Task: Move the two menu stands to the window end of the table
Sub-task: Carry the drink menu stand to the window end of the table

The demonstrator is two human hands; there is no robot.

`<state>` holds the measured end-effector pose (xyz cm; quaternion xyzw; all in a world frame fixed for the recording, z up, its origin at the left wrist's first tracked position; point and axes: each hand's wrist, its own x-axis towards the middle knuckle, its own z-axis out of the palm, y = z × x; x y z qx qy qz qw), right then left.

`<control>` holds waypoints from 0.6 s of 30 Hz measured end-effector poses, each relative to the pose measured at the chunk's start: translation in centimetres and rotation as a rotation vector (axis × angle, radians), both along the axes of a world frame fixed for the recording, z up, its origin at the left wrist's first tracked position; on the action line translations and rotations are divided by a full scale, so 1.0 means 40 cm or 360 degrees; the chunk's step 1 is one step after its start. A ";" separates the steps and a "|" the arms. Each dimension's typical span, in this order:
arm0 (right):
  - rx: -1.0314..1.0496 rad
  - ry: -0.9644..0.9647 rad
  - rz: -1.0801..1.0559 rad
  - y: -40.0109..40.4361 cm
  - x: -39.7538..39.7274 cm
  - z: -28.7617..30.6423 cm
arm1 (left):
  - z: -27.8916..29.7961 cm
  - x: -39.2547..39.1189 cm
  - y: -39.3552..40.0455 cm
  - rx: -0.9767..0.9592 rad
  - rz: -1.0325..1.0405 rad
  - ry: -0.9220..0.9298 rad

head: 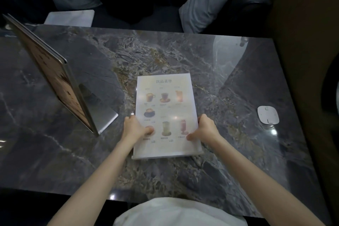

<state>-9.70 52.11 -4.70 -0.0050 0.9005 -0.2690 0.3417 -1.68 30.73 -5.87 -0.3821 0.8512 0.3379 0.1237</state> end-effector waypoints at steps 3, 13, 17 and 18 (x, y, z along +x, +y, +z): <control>-0.0036 0.0016 -0.0035 0.006 -0.001 0.014 | 0.026 -0.001 0.005 -0.0018 0.0002 0.0069; -0.0475 0.0324 -0.0198 0.036 0.006 0.067 | 0.102 -0.031 0.016 -0.0063 -0.0074 0.0726; -0.0706 0.0465 -0.0269 0.043 0.035 0.089 | 0.115 -0.057 0.013 0.0058 -0.0124 0.0885; -0.0750 0.0493 -0.0274 0.047 0.046 0.092 | 0.123 -0.065 0.016 0.0129 -0.0112 0.0922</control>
